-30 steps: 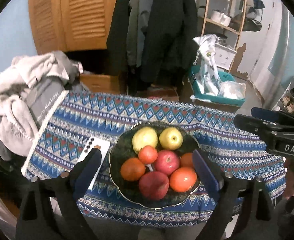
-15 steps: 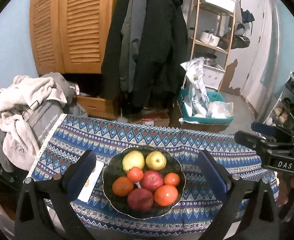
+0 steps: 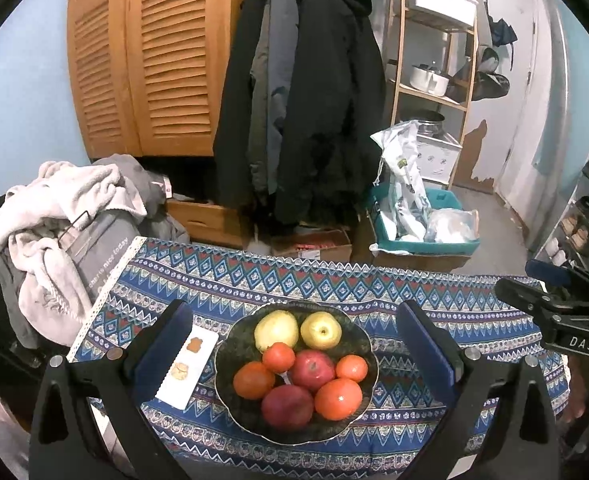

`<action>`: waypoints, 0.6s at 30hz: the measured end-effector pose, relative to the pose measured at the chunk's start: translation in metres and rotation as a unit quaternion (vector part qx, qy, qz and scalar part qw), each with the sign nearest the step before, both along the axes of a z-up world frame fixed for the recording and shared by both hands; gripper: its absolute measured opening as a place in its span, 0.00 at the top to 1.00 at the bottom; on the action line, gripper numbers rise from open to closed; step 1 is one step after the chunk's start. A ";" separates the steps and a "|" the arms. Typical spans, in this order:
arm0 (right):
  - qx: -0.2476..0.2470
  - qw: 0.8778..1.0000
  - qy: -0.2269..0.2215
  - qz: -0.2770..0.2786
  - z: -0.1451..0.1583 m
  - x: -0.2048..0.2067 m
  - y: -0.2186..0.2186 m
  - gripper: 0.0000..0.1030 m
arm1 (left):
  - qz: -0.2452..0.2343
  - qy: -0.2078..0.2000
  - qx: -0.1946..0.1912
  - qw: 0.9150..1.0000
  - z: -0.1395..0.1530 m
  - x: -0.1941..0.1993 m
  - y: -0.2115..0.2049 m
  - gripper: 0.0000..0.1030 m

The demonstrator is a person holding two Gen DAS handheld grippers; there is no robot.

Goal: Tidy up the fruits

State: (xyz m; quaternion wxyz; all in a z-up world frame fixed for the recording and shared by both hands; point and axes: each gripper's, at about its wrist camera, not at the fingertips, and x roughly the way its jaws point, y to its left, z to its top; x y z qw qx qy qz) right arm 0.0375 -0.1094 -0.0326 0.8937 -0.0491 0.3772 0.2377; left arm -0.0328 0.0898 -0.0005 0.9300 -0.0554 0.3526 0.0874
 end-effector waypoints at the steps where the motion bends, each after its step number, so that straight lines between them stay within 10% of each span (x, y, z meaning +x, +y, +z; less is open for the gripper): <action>1: 0.000 1.000 0.000 0.001 0.000 0.000 0.000 0.21 | 0.001 0.000 0.002 1.000 0.000 0.000 -0.001 0.00; 18: -0.008 1.000 -0.001 -0.001 -0.002 0.000 -0.005 0.21 | -0.003 0.022 0.031 0.999 -0.005 0.004 -0.013 0.00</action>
